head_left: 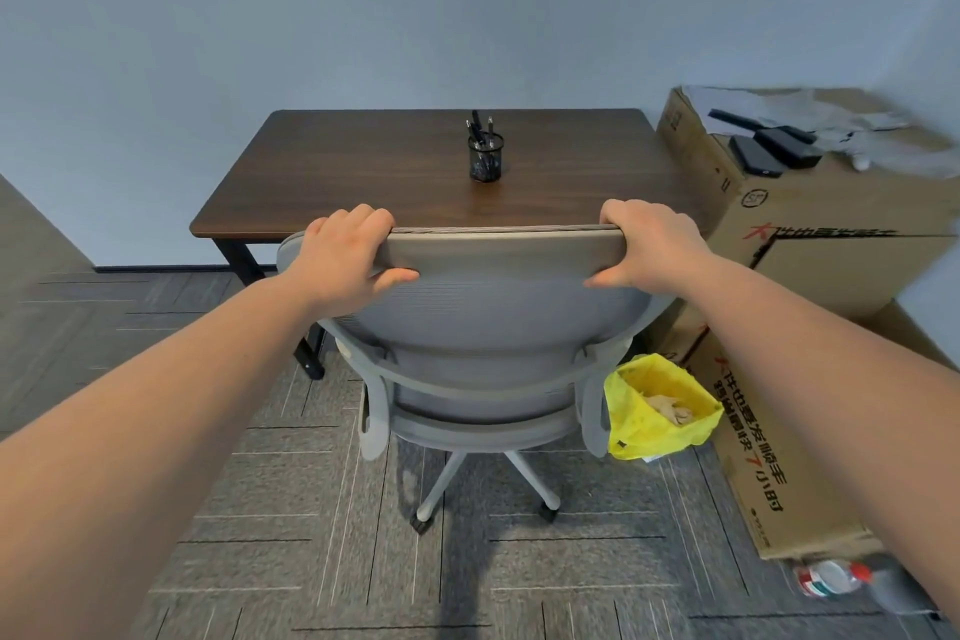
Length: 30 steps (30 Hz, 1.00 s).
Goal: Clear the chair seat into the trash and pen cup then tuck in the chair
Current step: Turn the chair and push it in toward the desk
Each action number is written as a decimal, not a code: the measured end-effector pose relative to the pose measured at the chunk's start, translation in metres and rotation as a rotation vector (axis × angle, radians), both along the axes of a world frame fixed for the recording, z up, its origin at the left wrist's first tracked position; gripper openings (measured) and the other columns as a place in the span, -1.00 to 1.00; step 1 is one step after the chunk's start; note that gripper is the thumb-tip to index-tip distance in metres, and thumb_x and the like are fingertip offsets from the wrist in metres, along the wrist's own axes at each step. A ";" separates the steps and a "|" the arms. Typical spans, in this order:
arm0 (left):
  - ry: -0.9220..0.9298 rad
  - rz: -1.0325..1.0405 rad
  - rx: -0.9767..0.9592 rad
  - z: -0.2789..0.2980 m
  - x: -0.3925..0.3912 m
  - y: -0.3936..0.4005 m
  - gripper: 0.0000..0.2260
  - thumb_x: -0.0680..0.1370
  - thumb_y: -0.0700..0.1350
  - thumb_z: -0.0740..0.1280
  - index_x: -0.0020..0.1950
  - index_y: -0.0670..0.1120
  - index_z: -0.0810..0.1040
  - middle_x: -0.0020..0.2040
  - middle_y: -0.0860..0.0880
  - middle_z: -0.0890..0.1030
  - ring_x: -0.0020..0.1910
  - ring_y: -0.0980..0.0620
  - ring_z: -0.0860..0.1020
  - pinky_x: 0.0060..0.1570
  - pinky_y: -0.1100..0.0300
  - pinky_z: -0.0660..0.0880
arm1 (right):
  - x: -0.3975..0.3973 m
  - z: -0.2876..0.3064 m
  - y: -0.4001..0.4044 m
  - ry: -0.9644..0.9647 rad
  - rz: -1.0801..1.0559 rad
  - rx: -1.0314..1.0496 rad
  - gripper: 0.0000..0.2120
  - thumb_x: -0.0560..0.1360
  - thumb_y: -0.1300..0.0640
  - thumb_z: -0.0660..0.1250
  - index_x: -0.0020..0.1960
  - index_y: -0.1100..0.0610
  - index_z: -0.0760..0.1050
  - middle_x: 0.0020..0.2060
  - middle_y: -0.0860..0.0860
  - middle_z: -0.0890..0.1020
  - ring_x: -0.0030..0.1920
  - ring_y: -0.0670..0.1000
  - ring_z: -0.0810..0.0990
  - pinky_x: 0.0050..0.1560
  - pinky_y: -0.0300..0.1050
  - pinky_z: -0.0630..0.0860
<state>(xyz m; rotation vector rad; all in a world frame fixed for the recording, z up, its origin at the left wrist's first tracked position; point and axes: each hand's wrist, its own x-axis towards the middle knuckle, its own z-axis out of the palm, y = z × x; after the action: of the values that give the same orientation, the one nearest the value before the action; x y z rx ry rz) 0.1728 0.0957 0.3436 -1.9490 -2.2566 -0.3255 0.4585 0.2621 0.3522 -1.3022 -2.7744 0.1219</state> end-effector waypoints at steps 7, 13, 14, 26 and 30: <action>0.001 0.012 -0.009 0.000 0.002 -0.007 -0.51 0.42 0.21 0.36 0.10 -0.16 0.43 0.01 -0.12 0.49 -0.03 -0.16 0.45 0.09 -0.04 0.36 | 0.000 0.003 -0.007 -0.014 0.002 -0.048 -0.52 0.25 -0.23 0.50 -0.04 -0.07 0.31 -0.03 -0.03 0.55 -0.02 0.09 0.52 -0.08 0.02 0.41; -0.005 -0.003 -0.032 0.000 0.003 -0.010 -0.51 0.45 0.22 0.33 0.19 -0.11 0.43 0.09 -0.11 0.51 0.06 -0.16 0.47 0.15 -0.06 0.36 | 0.003 0.008 -0.012 -0.059 -0.002 -0.083 -0.48 0.27 -0.23 0.49 0.08 -0.06 0.35 0.04 -0.03 0.57 0.05 0.08 0.53 -0.02 0.04 0.46; -0.005 -0.006 -0.033 0.000 0.003 -0.010 -0.51 0.45 0.22 0.33 0.19 -0.11 0.43 0.10 -0.11 0.51 0.07 -0.16 0.47 0.16 -0.06 0.36 | 0.004 0.008 -0.013 -0.059 -0.004 -0.077 -0.47 0.28 -0.24 0.49 0.11 -0.06 0.36 0.07 -0.03 0.57 0.07 0.08 0.53 0.00 0.05 0.48; -0.002 -0.010 -0.068 0.002 0.008 -0.013 -0.53 0.47 0.22 0.30 0.19 -0.10 0.41 0.12 -0.12 0.51 0.10 -0.16 0.47 0.17 -0.07 0.36 | 0.010 0.018 -0.035 -0.102 0.096 -0.041 -0.10 0.35 -0.23 0.44 0.54 -0.02 0.08 0.48 0.00 0.32 0.46 0.09 0.31 0.40 0.10 0.34; -0.013 -0.008 -0.085 0.003 0.008 -0.015 -0.53 0.48 0.22 0.29 0.20 -0.10 0.41 0.12 -0.11 0.51 0.11 -0.16 0.46 0.19 -0.06 0.35 | 0.012 0.028 -0.046 -0.014 0.100 -0.101 -0.17 0.41 -0.15 0.43 0.54 0.00 0.10 0.50 -0.03 0.29 0.49 0.04 0.27 0.44 0.07 0.29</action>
<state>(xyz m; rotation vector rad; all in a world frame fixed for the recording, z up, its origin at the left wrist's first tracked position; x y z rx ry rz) 0.1807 0.0810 0.3471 -2.0032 -2.3071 -0.2469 0.4707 0.2159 0.3803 -1.1880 -2.8801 0.2635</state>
